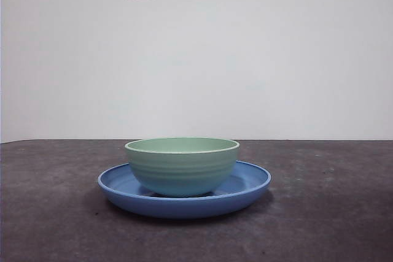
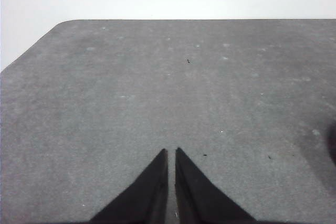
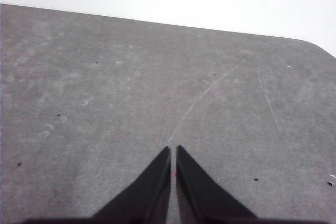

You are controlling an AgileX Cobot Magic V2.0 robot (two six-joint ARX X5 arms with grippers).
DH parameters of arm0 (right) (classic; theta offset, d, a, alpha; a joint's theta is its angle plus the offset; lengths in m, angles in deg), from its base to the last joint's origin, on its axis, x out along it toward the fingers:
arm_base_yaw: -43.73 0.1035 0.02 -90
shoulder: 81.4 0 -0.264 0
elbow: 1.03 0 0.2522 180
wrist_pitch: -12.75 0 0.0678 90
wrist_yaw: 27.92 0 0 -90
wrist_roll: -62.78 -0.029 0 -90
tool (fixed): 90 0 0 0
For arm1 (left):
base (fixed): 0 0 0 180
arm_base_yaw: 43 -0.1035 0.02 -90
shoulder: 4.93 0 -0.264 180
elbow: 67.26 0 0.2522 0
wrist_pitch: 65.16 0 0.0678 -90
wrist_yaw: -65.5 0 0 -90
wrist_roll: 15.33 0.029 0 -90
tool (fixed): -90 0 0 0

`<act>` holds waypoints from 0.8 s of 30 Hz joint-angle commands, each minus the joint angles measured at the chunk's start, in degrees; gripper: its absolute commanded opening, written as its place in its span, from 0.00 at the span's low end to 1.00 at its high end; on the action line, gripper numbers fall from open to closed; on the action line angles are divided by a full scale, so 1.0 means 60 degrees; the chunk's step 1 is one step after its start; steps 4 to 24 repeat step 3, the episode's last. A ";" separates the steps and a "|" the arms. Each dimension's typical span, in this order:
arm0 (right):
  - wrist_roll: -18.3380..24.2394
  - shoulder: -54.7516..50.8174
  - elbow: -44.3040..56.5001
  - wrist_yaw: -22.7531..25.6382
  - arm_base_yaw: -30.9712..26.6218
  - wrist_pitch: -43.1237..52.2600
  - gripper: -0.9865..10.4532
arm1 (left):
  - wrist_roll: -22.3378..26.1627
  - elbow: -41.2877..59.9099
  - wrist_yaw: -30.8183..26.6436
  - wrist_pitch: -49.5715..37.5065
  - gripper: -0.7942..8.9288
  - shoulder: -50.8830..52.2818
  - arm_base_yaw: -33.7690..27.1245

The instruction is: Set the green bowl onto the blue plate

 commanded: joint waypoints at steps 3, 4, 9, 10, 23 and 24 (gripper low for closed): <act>-0.0164 -0.0018 0.0069 0.0036 -0.0007 0.0098 0.10 | 0.0051 0.0193 -0.0025 0.0062 0.11 0.0018 -0.0018; -0.0164 -0.0018 0.0069 0.0036 -0.0007 0.0098 0.10 | 0.0051 0.0193 -0.0025 0.0062 0.11 0.0018 -0.0018; -0.0164 -0.0018 0.0069 0.0036 -0.0007 0.0098 0.10 | 0.0051 0.0193 -0.0025 0.0062 0.11 0.0018 -0.0018; -0.0164 -0.0018 0.0069 0.0036 -0.0007 0.0098 0.10 | 0.0051 0.0193 -0.0025 0.0062 0.11 0.0018 -0.0018; -0.0164 -0.0018 0.0069 0.0036 -0.0007 0.0098 0.10 | 0.0051 0.0193 -0.0025 0.0062 0.11 0.0018 -0.0018; -0.0164 -0.0018 0.0069 0.0036 -0.0007 0.0098 0.10 | 0.0051 0.0193 -0.0025 0.0062 0.11 0.0018 -0.0018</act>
